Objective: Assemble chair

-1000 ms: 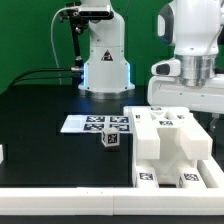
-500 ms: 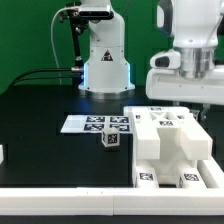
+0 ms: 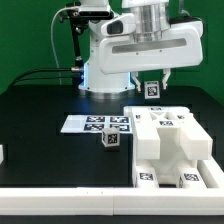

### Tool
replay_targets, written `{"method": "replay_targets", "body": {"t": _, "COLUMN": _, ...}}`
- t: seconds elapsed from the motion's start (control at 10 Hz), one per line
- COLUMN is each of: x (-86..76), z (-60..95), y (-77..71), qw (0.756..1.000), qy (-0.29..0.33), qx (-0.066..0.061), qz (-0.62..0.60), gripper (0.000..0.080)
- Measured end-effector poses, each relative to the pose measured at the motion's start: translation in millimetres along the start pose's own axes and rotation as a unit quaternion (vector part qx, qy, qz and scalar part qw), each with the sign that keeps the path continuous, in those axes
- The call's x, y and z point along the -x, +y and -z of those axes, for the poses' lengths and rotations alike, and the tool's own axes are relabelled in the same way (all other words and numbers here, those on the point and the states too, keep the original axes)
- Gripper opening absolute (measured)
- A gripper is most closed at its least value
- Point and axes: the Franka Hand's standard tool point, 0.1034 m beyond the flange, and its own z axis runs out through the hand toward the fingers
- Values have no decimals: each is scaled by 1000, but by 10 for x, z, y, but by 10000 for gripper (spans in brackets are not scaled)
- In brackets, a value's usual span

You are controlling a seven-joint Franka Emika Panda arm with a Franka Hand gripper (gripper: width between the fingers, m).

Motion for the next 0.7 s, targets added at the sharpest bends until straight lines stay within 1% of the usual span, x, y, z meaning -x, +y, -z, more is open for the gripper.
{"method": "replay_targets", "body": {"t": 0.3, "x": -7, "z": -11, "y": 30, "qw": 1000, "qy": 0, "qx": 1, "qz": 11, "gripper": 282}}
{"method": "replay_targets", "body": {"t": 0.4, "x": -50, "z": -68, "y": 196, "qw": 997, "qy": 1, "qx": 7, "qz": 76, "gripper": 282}}
{"method": "replay_targets", "body": {"t": 0.6, "x": -194, "z": -52, "y": 658, "qw": 985, "qy": 1, "qx": 13, "qz": 170, "gripper": 282}}
{"method": "replay_targets", "body": {"t": 0.7, "x": -278, "z": -34, "y": 853, "qw": 977, "qy": 2, "qx": 15, "qz": 211, "gripper": 284}}
